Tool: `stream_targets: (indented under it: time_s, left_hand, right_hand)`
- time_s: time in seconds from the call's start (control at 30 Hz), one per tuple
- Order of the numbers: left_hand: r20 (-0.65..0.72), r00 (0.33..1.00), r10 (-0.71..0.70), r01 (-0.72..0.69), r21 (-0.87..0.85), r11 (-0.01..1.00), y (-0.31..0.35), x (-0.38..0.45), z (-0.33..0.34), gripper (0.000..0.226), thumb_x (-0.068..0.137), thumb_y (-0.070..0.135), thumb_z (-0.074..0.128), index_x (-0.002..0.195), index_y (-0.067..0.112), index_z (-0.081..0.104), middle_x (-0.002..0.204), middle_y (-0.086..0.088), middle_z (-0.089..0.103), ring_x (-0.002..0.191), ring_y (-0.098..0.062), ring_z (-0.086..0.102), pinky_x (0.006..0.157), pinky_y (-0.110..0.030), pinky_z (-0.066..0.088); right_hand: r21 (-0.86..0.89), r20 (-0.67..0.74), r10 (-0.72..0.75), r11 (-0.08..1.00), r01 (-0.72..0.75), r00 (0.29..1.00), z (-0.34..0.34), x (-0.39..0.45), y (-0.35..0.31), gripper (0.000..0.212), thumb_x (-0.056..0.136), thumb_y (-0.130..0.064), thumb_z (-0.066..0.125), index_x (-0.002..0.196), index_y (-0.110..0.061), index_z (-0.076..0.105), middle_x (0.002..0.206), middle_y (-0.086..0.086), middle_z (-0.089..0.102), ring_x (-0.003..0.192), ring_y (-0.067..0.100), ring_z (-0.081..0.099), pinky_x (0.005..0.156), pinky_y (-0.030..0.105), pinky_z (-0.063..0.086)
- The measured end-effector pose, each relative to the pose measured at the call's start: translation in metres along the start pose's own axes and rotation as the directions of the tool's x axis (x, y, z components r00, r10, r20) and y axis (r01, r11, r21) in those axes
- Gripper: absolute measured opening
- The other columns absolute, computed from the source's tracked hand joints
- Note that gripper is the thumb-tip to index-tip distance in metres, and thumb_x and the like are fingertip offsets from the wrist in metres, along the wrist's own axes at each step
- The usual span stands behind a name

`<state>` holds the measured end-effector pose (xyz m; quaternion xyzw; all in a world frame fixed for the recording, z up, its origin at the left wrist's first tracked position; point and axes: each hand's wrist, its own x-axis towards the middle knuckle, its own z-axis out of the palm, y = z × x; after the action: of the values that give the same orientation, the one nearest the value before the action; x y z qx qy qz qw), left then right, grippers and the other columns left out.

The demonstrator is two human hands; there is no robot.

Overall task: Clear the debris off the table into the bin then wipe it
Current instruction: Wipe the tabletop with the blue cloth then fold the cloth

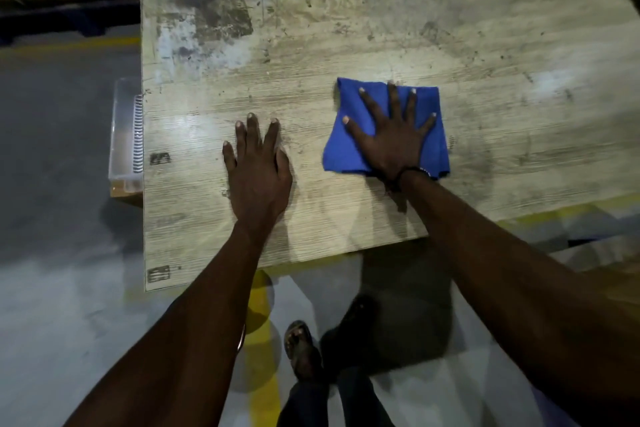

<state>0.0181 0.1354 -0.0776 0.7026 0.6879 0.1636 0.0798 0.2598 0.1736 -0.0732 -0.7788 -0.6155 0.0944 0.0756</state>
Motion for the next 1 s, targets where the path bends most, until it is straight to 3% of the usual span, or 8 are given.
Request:
stream_targets:
  time_s: [0.1,0.23,0.3,0.47,0.57,0.67,0.83,1.0]
  left_hand:
    - [-0.002,1.000,-0.007,0.007,0.005,1.000,-0.001,0.002,0.002,0.057,0.107,0.037,0.030,0.163,0.027,0.035,0.174,-0.008,0.019,0.161,-0.029,0.015,0.128,-0.055,0.014]
    - [-0.001,1.000,-0.012,0.012,0.012,1.000,0.000,0.003,-0.001,0.058,0.105,0.038,0.030,0.161,0.028,0.037,0.174,-0.007,0.020,0.161,-0.028,0.016,0.128,-0.055,0.016]
    - [0.005,1.000,-0.013,0.013,0.007,1.000,0.000,0.003,-0.002,0.058,0.105,0.038,0.029,0.162,0.028,0.037,0.174,-0.007,0.020,0.161,-0.028,0.016,0.128,-0.055,0.016]
    - [-0.001,1.000,0.004,-0.004,0.003,1.000,0.000,0.001,0.000,0.057,0.107,0.040,0.029,0.162,0.027,0.036,0.174,-0.008,0.019,0.161,-0.029,0.015,0.128,-0.055,0.014]
    - [-0.007,1.000,0.007,-0.007,0.002,1.000,0.002,0.000,0.002,0.057,0.107,0.039,0.028,0.163,0.025,0.036,0.174,-0.010,0.020,0.161,-0.031,0.015,0.127,-0.057,0.013]
    - [-0.005,1.000,0.005,-0.005,-0.002,1.000,0.003,0.000,0.002,0.057,0.108,0.038,0.029,0.163,0.024,0.035,0.174,-0.011,0.019,0.161,-0.032,0.015,0.127,-0.058,0.013]
    - [-0.033,0.996,-0.081,0.080,-0.042,0.996,0.018,-0.007,0.007,0.058,0.106,0.036,0.028,0.163,0.025,0.036,0.174,-0.012,0.019,0.161,-0.033,0.014,0.127,-0.060,0.010]
    - [-0.010,1.000,0.001,-0.001,-0.025,1.000,0.053,-0.019,0.023,0.059,0.106,0.036,0.029,0.164,0.026,0.031,0.174,-0.011,0.015,0.162,-0.032,0.010,0.126,-0.062,0.005]
  right_hand:
    - [-0.023,-0.032,0.000,1.000,0.000,0.999,0.006,-0.020,-0.009,0.076,0.093,-0.086,0.026,0.161,-0.054,0.015,0.176,-0.003,0.004,0.161,0.036,-0.005,0.116,0.080,-0.001]
    - [-0.073,-0.015,-0.214,0.974,0.212,0.977,0.022,-0.116,-0.030,0.075,0.093,-0.085,0.028,0.161,-0.053,0.020,0.176,-0.004,0.005,0.162,0.034,-0.005,0.118,0.076,-0.002]
    - [-0.076,-0.006,-0.258,0.963,0.257,0.966,0.020,-0.124,-0.021,0.074,0.093,-0.086,0.030,0.160,-0.056,0.020,0.176,-0.008,0.005,0.162,0.030,-0.005,0.119,0.076,0.000]
    - [-0.050,-0.031,-0.031,0.998,0.029,0.999,-0.006,-0.050,0.057,0.076,0.090,-0.088,0.028,0.159,-0.058,0.019,0.175,-0.009,0.007,0.162,0.031,0.002,0.117,0.079,0.003]
    - [0.014,-0.015,0.083,0.996,-0.083,0.996,-0.020,-0.025,0.088,0.077,0.089,-0.090,0.023,0.159,-0.059,0.012,0.176,-0.008,0.002,0.162,0.032,-0.005,0.116,0.080,-0.001]
    - [-0.031,-0.034,0.036,0.999,-0.037,0.999,-0.011,-0.059,0.073,0.076,0.093,-0.085,0.026,0.161,-0.055,0.013,0.176,-0.005,0.003,0.162,0.034,-0.004,0.116,0.080,-0.001]
    - [-0.151,0.010,-0.207,0.967,0.206,0.978,-0.001,-0.139,0.078,0.073,0.095,-0.083,0.027,0.161,-0.057,0.010,0.176,-0.009,-0.002,0.162,0.028,-0.008,0.119,0.074,0.002]
    - [-0.136,-0.078,-0.035,0.990,0.024,0.996,-0.022,-0.070,0.153,0.074,0.092,-0.086,0.027,0.159,-0.057,0.020,0.175,-0.007,0.011,0.162,0.030,0.006,0.118,0.077,0.008]
